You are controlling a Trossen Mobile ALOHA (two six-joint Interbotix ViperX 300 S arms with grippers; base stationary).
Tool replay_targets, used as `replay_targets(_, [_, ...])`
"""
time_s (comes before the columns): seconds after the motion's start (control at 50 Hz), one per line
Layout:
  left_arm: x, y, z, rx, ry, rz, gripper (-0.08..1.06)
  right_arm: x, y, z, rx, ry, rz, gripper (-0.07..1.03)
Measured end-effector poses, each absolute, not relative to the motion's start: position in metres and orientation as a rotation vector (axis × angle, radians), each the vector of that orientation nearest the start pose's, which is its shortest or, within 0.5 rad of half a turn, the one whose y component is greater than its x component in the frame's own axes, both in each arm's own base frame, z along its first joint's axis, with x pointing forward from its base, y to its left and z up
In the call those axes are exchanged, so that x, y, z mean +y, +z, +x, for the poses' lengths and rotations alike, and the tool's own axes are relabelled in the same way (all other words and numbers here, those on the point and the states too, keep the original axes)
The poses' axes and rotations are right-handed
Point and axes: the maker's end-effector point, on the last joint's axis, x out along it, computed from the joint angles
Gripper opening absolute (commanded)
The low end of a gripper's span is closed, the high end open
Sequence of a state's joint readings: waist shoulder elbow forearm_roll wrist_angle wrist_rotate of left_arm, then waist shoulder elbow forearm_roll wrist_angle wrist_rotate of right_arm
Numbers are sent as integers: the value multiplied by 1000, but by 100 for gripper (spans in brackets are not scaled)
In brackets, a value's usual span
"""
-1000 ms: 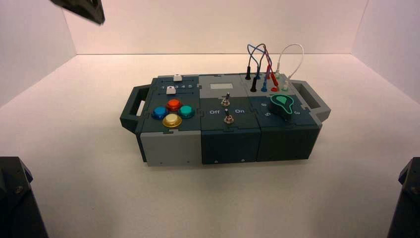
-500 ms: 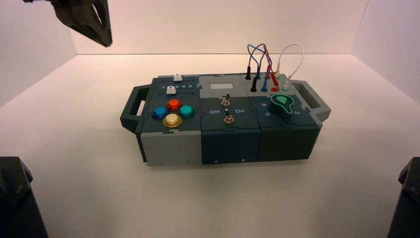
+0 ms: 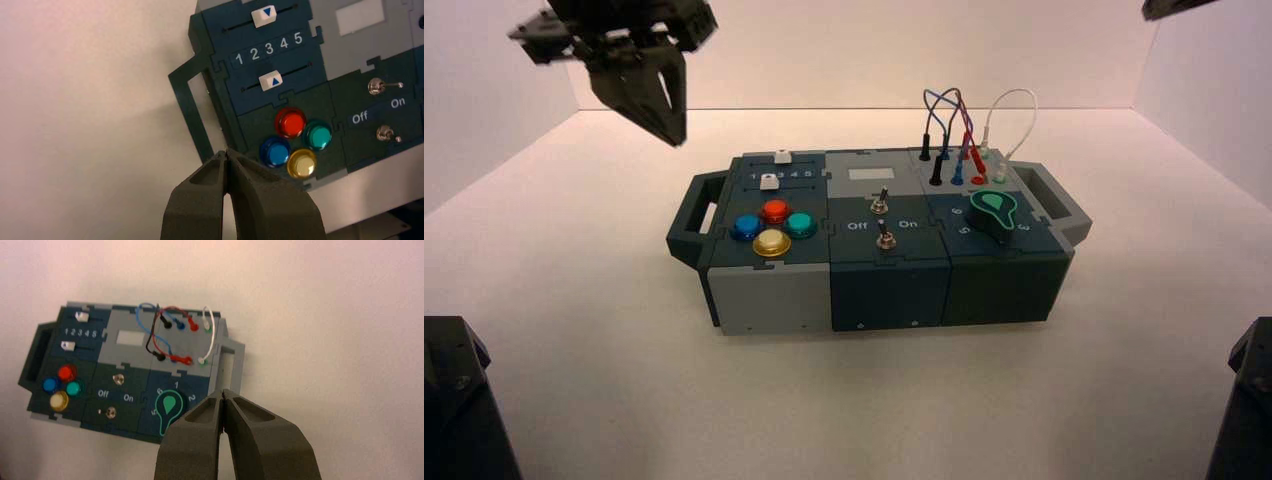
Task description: Flip the top switch off with the right gripper.
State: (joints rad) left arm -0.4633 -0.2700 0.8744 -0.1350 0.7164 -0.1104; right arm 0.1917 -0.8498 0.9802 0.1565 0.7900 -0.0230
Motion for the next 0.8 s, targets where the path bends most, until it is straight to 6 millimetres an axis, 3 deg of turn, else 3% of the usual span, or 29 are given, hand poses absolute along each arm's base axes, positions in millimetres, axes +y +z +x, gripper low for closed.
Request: replay_targets(0.8, [-141, 19, 240, 1514, -239, 48, -3, 77, 184, 206, 966, 307, 10, -3])
